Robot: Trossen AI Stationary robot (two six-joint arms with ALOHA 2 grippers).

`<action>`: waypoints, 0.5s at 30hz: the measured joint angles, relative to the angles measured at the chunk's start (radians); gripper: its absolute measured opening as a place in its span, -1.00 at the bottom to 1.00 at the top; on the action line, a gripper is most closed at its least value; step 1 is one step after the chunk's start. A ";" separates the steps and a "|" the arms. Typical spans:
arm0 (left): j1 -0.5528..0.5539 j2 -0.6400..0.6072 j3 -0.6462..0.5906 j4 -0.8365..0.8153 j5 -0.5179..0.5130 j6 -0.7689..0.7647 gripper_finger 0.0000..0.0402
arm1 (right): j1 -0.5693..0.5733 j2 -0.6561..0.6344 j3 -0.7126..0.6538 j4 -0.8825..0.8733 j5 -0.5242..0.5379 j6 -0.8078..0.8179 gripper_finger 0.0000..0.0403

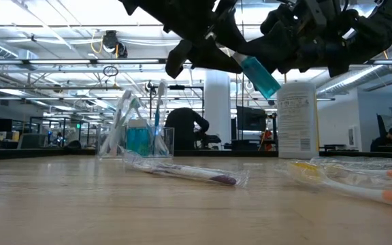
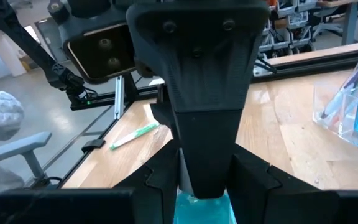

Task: Pick & Place toothbrushing station
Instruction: Put the mouthwash into the transparent organizer

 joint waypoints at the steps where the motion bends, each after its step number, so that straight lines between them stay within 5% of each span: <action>1: 0.000 0.000 -0.001 0.006 0.000 0.012 -0.02 | 0.000 0.000 0.000 0.005 0.000 -0.001 -0.50; 15: 0.022 0.000 -0.001 0.041 0.012 0.096 -0.35 | 0.000 0.000 0.000 0.036 0.002 -0.026 -0.50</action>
